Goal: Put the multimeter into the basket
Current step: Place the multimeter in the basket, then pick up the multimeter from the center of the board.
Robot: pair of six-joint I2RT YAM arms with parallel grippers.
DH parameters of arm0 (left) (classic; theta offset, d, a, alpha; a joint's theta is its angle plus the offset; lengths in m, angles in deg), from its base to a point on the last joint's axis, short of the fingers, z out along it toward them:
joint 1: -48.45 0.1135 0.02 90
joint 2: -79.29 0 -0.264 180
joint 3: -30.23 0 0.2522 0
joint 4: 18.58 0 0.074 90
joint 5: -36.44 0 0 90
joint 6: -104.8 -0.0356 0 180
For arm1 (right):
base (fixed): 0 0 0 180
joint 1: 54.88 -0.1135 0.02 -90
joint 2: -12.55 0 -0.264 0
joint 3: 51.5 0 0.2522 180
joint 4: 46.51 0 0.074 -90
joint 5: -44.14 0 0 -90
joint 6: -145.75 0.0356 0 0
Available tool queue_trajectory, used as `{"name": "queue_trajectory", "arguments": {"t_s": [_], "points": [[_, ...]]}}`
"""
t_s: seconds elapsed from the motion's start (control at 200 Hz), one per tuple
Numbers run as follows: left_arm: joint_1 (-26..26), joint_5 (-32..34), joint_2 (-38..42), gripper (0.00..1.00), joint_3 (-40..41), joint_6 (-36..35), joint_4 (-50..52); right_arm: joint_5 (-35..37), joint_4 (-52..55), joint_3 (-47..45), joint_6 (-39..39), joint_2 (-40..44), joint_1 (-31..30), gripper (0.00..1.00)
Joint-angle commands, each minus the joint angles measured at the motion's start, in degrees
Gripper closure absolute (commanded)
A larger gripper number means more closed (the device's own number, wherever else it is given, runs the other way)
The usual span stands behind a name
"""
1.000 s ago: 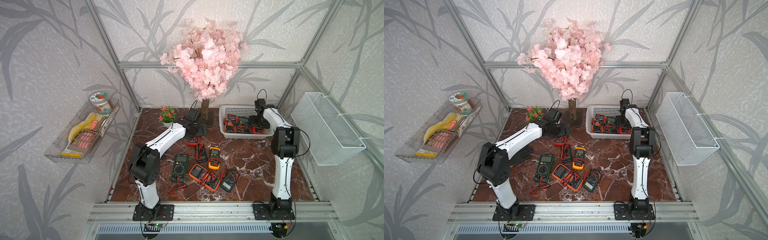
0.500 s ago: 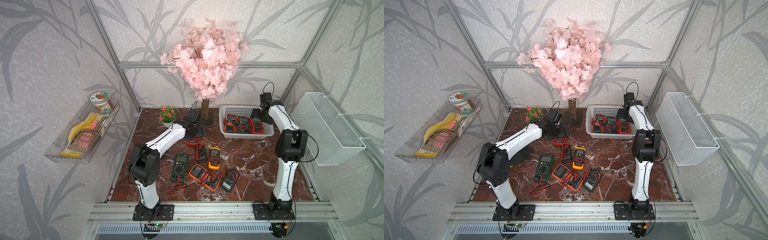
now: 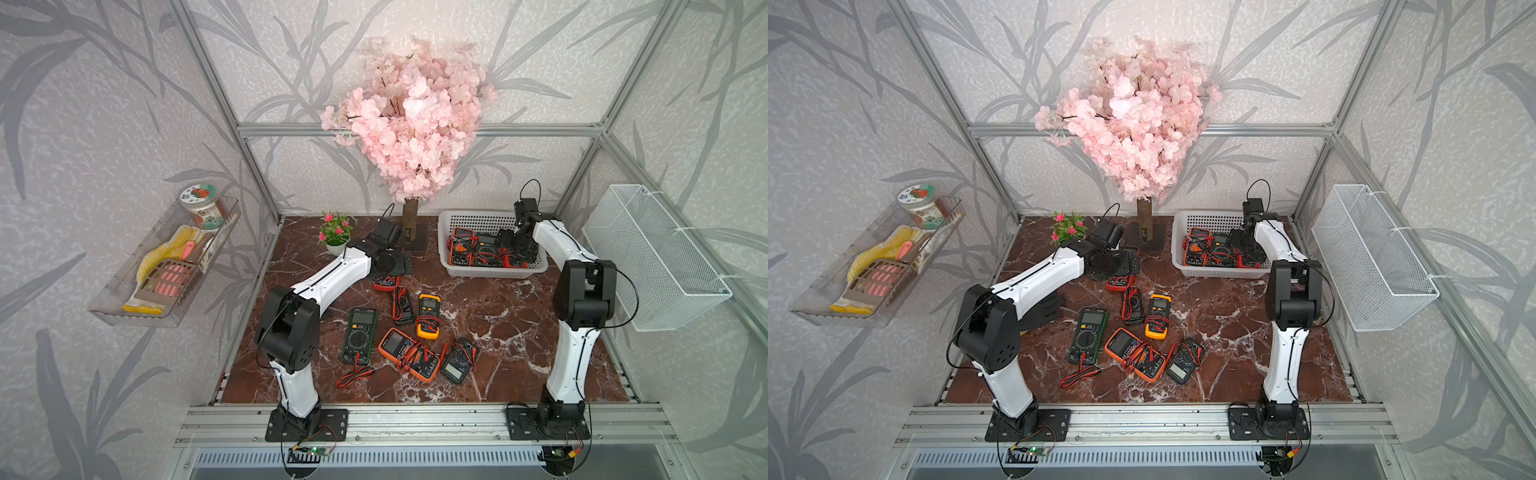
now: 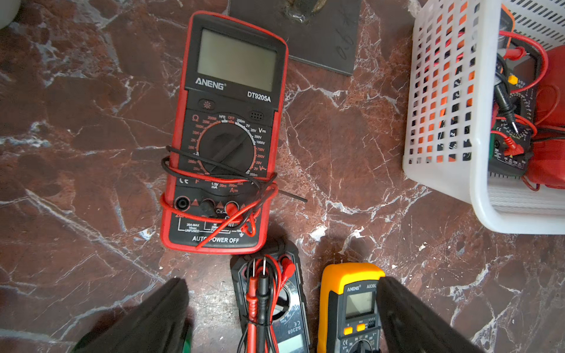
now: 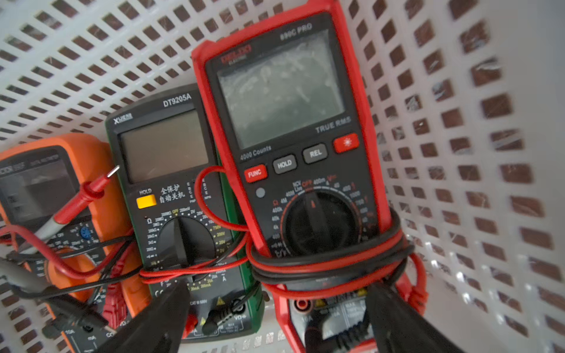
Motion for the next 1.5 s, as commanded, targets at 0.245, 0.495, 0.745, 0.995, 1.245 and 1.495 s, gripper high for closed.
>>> {"name": "queue_trajectory", "arguments": {"t_s": [0.245, 0.495, 0.745, 0.995, 1.245, 1.495], "points": [[-0.12, 0.85, 3.37, 0.0, 2.02, -0.36, -0.04, -2.97, 0.14, 1.22, 1.37, 1.5, -0.15, 0.05], [-0.09, 0.98, 3.81, 0.0, 3.07, -0.5, -0.24, -3.54, 0.01, -1.02, 1.42, 7.35, -0.49, 0.06], [-0.02, 1.9, 4.45, 0.0, 4.26, -1.24, -0.28, -4.59, -0.56, -5.92, 1.33, 14.31, -1.7, 0.06], [0.36, 4.22, 5.12, 0.0, 5.52, -1.43, -0.25, -5.02, -1.3, -11.77, 1.28, 20.55, -5.94, 0.06], [1.55, 7.52, 5.2, 0.0, 5.65, -2.54, -0.04, -4.24, -1.96, -16.89, 1.63, 25.86, -12.79, 0.05], [3.18, 11.19, 2.32, 0.0, 3.93, -5.42, 0.78, -2.64, -1.97, -20.82, 1.57, 29.39, -19.1, 0.05]]}}
